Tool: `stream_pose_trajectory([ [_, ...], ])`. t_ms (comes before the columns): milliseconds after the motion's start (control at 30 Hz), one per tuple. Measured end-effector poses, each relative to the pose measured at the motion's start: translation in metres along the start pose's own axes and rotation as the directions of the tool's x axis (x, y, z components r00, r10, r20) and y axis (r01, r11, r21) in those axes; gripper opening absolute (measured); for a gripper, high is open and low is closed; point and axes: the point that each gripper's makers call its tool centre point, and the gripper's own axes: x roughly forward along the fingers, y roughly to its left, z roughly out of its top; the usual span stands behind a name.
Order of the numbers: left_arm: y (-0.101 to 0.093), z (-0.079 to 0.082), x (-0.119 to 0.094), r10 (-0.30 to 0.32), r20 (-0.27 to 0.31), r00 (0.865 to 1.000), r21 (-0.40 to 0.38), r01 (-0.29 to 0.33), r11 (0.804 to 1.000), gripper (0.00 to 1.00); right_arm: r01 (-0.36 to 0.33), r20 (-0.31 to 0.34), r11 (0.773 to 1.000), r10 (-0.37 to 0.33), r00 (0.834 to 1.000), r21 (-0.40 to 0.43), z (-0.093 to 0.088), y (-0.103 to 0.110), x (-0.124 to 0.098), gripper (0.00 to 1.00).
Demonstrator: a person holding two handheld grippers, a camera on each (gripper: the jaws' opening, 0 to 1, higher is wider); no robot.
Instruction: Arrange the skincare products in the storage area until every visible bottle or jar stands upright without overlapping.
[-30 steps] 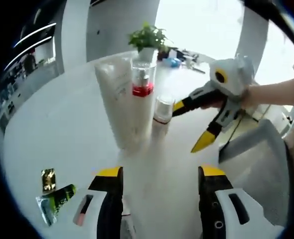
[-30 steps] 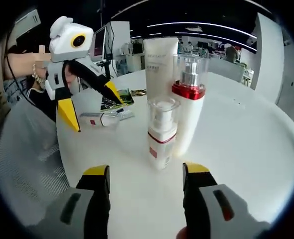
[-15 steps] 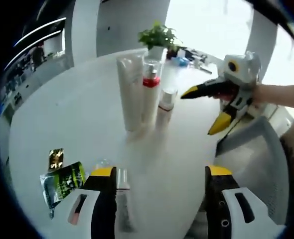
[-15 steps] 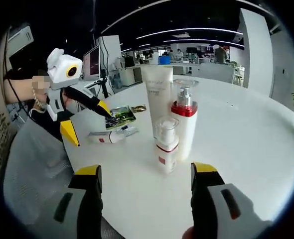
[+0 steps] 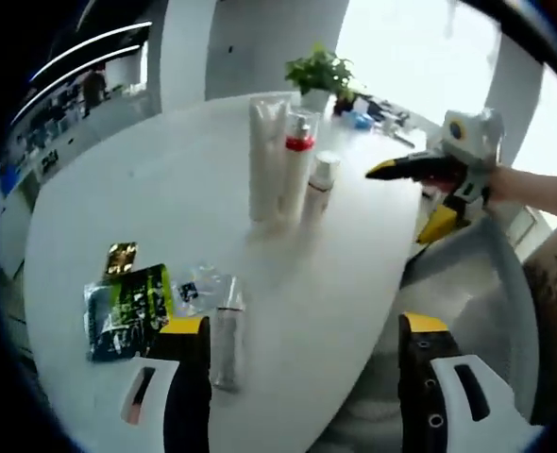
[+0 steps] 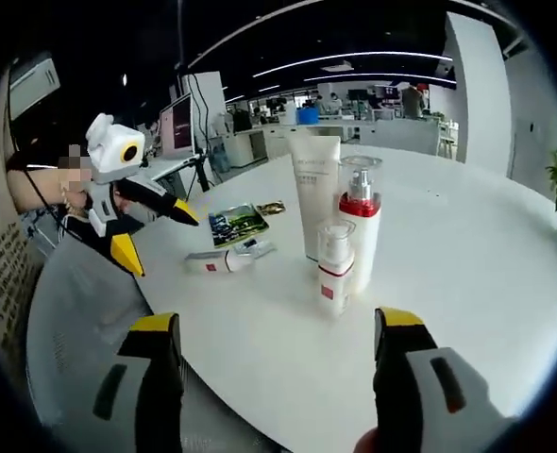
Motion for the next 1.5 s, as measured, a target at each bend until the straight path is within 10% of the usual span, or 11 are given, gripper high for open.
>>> stream_pose_trajectory([
  [1500,0.006,-0.048,-0.038,0.123,-0.019,0.992,-0.143,-0.124,0.982,0.95,0.016,0.039,0.995,-0.02,0.999,0.102,-0.008,0.023,-0.015,1.0],
])
